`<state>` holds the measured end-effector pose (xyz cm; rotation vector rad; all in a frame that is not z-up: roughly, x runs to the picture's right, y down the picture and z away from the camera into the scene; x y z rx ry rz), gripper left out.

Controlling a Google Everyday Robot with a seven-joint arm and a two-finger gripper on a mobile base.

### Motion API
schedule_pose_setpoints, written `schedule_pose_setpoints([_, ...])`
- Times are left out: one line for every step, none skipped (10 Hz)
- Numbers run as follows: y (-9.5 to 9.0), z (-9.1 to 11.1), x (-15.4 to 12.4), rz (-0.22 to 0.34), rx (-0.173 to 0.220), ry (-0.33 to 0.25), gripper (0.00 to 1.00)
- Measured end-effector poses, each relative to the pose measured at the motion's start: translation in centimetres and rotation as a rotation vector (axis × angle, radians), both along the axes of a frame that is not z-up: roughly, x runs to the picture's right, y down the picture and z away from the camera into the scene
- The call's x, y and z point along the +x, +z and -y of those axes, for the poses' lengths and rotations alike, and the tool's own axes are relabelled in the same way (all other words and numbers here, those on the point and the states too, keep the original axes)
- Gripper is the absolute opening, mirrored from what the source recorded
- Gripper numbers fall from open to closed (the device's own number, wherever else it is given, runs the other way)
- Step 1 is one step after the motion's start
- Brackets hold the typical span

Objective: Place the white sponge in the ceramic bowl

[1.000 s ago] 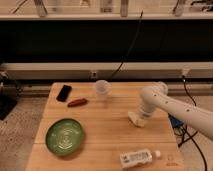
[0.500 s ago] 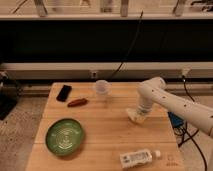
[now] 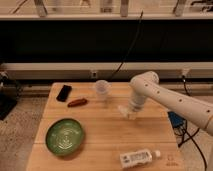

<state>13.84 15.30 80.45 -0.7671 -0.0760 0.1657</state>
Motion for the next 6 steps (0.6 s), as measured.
schedule_pose_setpoints([-0.5, 0.2, -1.2, 0.024, 0.0, -0.009, 0.0])
schedule_pose_setpoints([-1.3, 0.3, -3.1, 0.061, -0.002, -0.019, 0.0])
schedule_pose_setpoints([-1.7, 0.2, -4.3, 0.09, -0.004, -0.026, 0.0])
schedule_pose_setpoints([-2.1, 0.0, -5.2, 0.112, -0.01, -0.031, 0.0])
schedule_pose_setpoints([-2.6, -0.8, -6.8, 0.145, -0.023, -0.041, 0.0])
schedule_pose_setpoints([-3.0, -1.2, -8.0, 0.169, -0.03, -0.05, 0.0])
